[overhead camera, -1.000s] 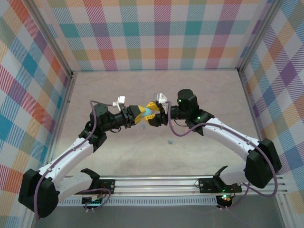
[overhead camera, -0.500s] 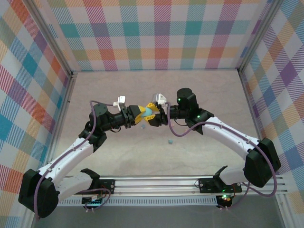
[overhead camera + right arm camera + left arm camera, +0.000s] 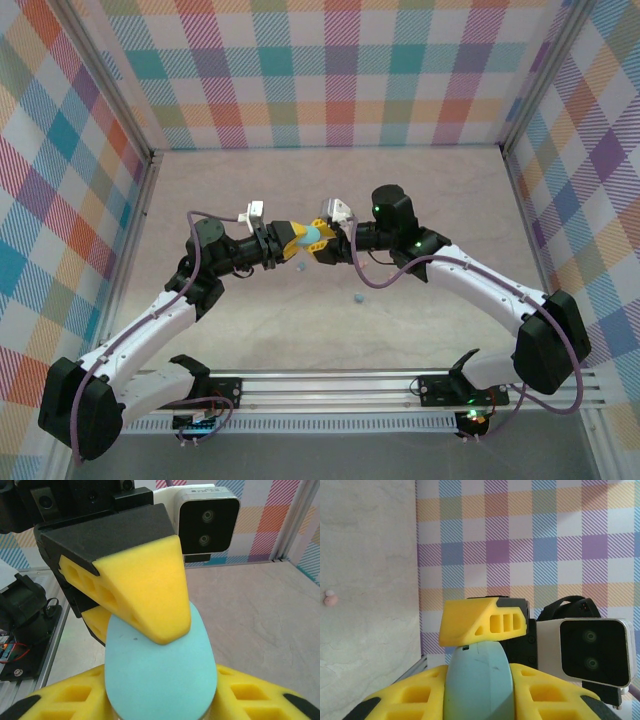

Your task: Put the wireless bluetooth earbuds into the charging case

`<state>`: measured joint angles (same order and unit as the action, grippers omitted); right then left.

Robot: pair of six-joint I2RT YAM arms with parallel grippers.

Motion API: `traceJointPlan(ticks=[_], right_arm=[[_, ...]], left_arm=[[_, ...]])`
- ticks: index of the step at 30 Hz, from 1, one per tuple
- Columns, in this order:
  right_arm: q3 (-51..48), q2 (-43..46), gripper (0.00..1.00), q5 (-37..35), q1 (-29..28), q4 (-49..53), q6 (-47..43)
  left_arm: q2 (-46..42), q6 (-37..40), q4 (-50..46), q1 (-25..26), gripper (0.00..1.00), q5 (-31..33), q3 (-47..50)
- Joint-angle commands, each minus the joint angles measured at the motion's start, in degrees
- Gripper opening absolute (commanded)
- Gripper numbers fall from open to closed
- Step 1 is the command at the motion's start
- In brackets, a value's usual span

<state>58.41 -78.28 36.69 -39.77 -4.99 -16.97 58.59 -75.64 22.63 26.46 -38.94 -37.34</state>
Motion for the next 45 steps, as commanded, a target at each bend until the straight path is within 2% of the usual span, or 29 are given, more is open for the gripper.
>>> traceJointPlan(ticks=[1, 9, 13, 15, 22, 25, 30, 32, 37, 42, 45], right_arm=[[2.11, 0.43, 0.46, 3.3, -0.8, 0.41, -0.61], [2.56, -0.11, 0.42, 4.94, -0.73, 0.42, -0.09], [3.28, -0.38, 0.57, 5.27, -0.8, 1.59, -0.09], [3.68, -0.47, 0.56, 5.08, -0.71, 2.63, -0.81], [4.55, -0.9, 0.31, 6.0, -0.73, 4.0, -1.52], [5.0, -1.17, 0.25, 5.79, -0.82, 5.07, -2.01], [5.73, -0.47, 0.24, 5.54, -0.18, 7.34, -2.04], [6.63, -0.09, 0.25, 5.74, 0.49, 9.56, -2.13], [7.66, 1.69, 0.24, 6.84, 3.37, 14.78, -2.1], [9.23, 3.02, 0.24, 10.23, 5.46, 21.32, -3.75], [9.44, 4.04, 0.25, 12.1, 5.58, 22.55, -4.16]], left_arm=[[-1.07, -0.47, 3.25, -0.35, 0.21, 0.54, -0.36], [-0.58, -0.23, 3.01, -0.37, 0.21, 0.27, -0.54], [-0.14, -0.32, 3.24, -0.36, 0.21, 0.23, -0.6], [-0.14, -0.3, 3.25, -0.35, 0.21, 0.11, -0.87], [0.38, 0.64, 2.08, -0.39, 0.22, -0.15, -1.16], [0.05, 2.54, 0.36, -0.35, 0.33, -0.17, -1.3], [-2.44, 19.16, -16.69, -0.54, 0.69, 1.01, -6.35], [-3.47, 26.18, -20.9, -0.62, 0.76, 1.51, -8.12], [-8.66, 45.22, -25.87, -0.84, 0.8, 4.65, -10.38], [-18.08, 71.64, -15.57, -0.36, 0.82, 0.67, -2.91], [-18.18, 82.88, -23.05, -0.35, 0.81, 0.89, -5.29]])
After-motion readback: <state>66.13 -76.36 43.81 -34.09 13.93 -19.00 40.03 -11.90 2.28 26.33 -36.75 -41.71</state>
